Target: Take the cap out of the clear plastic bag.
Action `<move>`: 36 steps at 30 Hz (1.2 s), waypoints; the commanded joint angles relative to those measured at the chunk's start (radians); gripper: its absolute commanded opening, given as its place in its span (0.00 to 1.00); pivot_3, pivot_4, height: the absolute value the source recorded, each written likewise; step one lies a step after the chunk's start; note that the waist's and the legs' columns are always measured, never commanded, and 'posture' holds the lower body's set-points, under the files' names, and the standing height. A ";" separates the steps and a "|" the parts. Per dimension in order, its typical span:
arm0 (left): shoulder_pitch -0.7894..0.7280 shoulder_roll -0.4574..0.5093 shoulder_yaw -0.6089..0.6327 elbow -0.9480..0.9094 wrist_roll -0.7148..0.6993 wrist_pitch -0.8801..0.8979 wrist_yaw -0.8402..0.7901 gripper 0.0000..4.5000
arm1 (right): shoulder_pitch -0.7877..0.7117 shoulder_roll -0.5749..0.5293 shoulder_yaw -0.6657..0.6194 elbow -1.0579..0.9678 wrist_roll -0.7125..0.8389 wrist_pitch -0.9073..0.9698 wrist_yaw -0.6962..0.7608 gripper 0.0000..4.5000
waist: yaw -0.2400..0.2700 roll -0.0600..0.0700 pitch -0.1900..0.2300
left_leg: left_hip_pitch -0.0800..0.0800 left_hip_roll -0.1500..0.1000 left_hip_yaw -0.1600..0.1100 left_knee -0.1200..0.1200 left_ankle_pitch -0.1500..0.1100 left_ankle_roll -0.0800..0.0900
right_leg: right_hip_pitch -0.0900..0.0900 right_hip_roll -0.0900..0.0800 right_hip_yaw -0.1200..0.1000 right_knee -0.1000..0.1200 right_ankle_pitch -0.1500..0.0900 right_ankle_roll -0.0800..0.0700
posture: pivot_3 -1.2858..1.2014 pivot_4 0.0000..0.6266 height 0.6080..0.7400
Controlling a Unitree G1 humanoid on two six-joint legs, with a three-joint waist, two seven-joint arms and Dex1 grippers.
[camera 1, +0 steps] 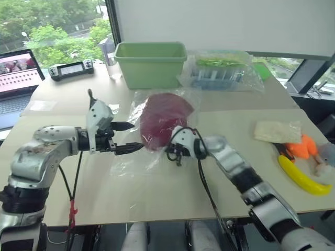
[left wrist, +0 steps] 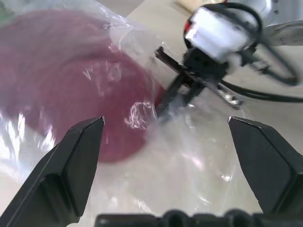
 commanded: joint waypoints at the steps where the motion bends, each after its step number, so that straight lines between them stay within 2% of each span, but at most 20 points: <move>1: 0.007 0.018 0.047 -0.045 -0.026 0.008 0.023 1.00 | -0.125 0.030 -0.036 0.313 -0.104 -0.163 -0.193 0.01 | 0.001 0.000 0.000 | 0.000 0.000 0.000 -0.001 0.000 0.000 | 0.000 0.001 0.001 0.000 -0.001 -0.003 | 0.52 0.24 1.00; 3: 0.012 0.021 0.056 -0.050 -0.033 0.013 0.029 1.00 | -0.193 0.049 -0.045 0.440 -0.140 -0.224 -0.293 0.01 | 0.001 0.000 0.000 | 0.001 0.001 -0.001 -0.002 0.000 0.000 | 0.000 0.003 0.002 0.000 -0.002 -0.006 | 0.52 0.24 1.00; 6: -0.012 0.026 0.048 0.057 -0.009 -0.043 -0.005 1.00 | -0.282 0.050 -0.057 0.568 -0.196 -0.257 -0.454 0.01 | 0.001 0.000 0.000 | 0.001 0.001 -0.001 -0.006 0.000 0.000 | -0.001 0.006 0.006 0.000 -0.001 -0.003 | 0.52 0.24 1.00; 8: -0.018 0.030 0.043 0.099 0.002 -0.070 -0.023 1.00 | -0.316 0.046 -0.063 0.615 -0.224 -0.265 -0.528 0.01 | -0.001 0.000 0.000 | 0.001 0.002 -0.001 -0.009 0.002 -0.003 | -0.003 0.008 0.007 0.001 0.000 -0.004 | 0.52 0.24 1.00; 10: -0.024 0.033 0.041 0.126 0.006 -0.089 -0.038 1.00 | -0.334 0.038 -0.069 0.634 -0.238 -0.274 -0.542 0.01 | -0.002 0.000 0.000 | 0.003 0.002 -0.001 -0.012 0.002 -0.003 | -0.003 0.008 0.007 0.000 -0.001 -0.004 | 0.52 0.24 1.00; 13: -0.032 0.038 0.042 0.157 0.009 -0.110 -0.058 1.00 | -0.339 0.026 -0.096 0.627 -0.222 -0.305 -0.445 0.01 | -0.005 0.000 0.000 | 0.003 0.003 0.000 -0.013 0.002 -0.003 | -0.004 0.009 0.008 0.000 -0.001 -0.005 | 0.52 0.24 1.00; 16: -0.041 0.038 0.035 0.175 0.011 -0.124 -0.072 1.00 | -0.310 -0.006 -0.148 0.533 -0.137 -0.333 -0.166 0.01 | -0.007 0.000 0.000 | 0.003 0.004 0.000 -0.014 0.002 -0.003 | -0.004 0.010 0.008 0.000 -0.001 -0.005 | 0.52 0.24 1.00; 19: -0.061 0.025 0.014 0.201 0.014 -0.140 -0.091 1.00 | -0.216 -0.057 -0.188 0.264 -0.003 -0.218 0.137 0.01 | -0.008 0.001 0.000 | 0.003 0.004 0.000 -0.014 0.002 -0.003 | -0.003 0.010 0.008 0.000 -0.001 -0.005 | 0.52 0.24 1.00; 21: -0.075 0.012 0.004 0.214 0.007 -0.142 -0.102 1.00 | -0.158 -0.095 -0.203 0.070 0.052 -0.104 0.228 0.01 | -0.006 0.001 0.000 | 0.004 0.004 -0.001 -0.014 0.002 -0.003 | -0.003 0.010 0.008 0.000 -0.001 -0.005 | 0.52 0.24 1.00; 23: -0.101 -0.015 -0.002 0.216 -0.043 -0.106 -0.121 1.00 | -0.134 -0.116 -0.216 -0.071 0.075 -0.004 0.245 0.01 | -0.002 0.001 0.001 | 0.004 0.004 0.000 -0.014 0.002 -0.003 | -0.003 0.010 0.008 0.001 -0.001 -0.005 | 0.52 0.24 1.00; 25: -0.122 -0.031 -0.007 0.196 -0.087 -0.060 -0.137 1.00 | -0.135 -0.112 -0.222 -0.131 0.072 0.056 0.230 0.01 | -0.002 0.001 0.001 | 0.004 0.004 0.000 -0.013 0.002 -0.003 | -0.003 0.010 0.008 0.002 -0.001 -0.005 | 0.52 0.24 1.00; 29: -0.120 -0.038 0.006 0.106 -0.179 0.043 -0.129 1.00 | -0.139 -0.072 -0.203 -0.150 0.051 0.110 0.199 0.01 | -0.010 0.001 0.001 | 0.005 0.005 0.000 -0.012 0.002 -0.003 | -0.003 0.011 0.008 0.003 -0.001 -0.005 | 0.52 0.24 1.00; 36: -0.089 -0.027 0.102 -0.016 -0.318 0.178 -0.017 1.00 | -0.165 0.084 -0.137 -0.124 0.042 0.195 0.200 0.01 | -0.022 0.001 0.001 | 0.005 0.005 -0.001 -0.012 0.002 -0.003 | -0.004 0.012 0.008 0.005 -0.002 -0.007 | 0.52 0.24 1.00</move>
